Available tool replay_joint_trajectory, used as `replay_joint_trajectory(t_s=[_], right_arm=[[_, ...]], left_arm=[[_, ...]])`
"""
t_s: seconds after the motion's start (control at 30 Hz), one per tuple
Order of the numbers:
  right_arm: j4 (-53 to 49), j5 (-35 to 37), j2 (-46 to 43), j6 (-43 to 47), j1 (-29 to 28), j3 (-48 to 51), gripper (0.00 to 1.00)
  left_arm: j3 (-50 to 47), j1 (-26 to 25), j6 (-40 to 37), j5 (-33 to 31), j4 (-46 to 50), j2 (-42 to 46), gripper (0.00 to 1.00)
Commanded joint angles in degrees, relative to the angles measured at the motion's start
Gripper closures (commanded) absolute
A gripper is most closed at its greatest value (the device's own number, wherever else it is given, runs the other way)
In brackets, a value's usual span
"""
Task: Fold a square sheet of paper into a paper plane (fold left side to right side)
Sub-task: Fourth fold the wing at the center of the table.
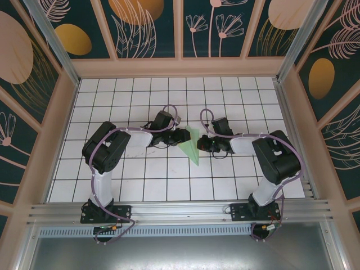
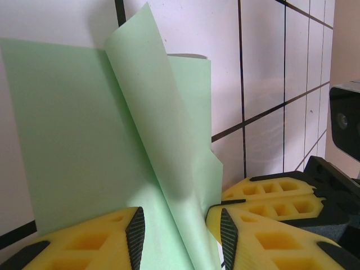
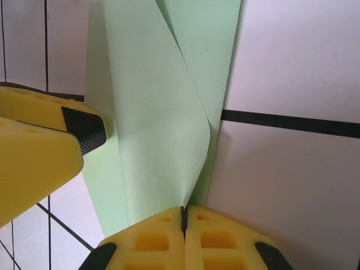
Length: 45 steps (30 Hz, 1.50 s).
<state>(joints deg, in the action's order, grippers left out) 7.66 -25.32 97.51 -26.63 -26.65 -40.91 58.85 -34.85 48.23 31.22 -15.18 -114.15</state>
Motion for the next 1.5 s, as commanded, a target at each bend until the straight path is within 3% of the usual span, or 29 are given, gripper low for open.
replay_joint_trajectory(t_s=[0.0, 0.73, 0.93, 1.1, 1.47], right_arm=[[-1.4, 1.4, 1.6, 1.6, 0.3, -1.3, 1.00], [-6.2, 4.3, 2.9, 3.4, 0.0, -0.7, 1.00], [-6.8, 4.7, 3.2, 3.7, -0.4, -1.3, 1.00], [-7.3, 5.0, 3.6, 3.8, -0.7, -1.8, 1.00], [-8.9, 6.0, 3.5, 4.4, -0.9, -2.1, 1.00]], left_arm=[[-0.5, -0.2, -1.5, -2.7, 4.2, -1.3, 0.56], [3.1, -0.1, -5.7, -6.0, 9.5, 7.1, 0.57], [6.8, -0.1, -5.9, 1.0, 6.0, 2.1, 0.69], [10.2, -0.3, -5.9, 4.3, 4.3, -2.6, 0.70], [11.8, -0.3, -8.4, 0.7, 8.2, -7.9, 0.70]])
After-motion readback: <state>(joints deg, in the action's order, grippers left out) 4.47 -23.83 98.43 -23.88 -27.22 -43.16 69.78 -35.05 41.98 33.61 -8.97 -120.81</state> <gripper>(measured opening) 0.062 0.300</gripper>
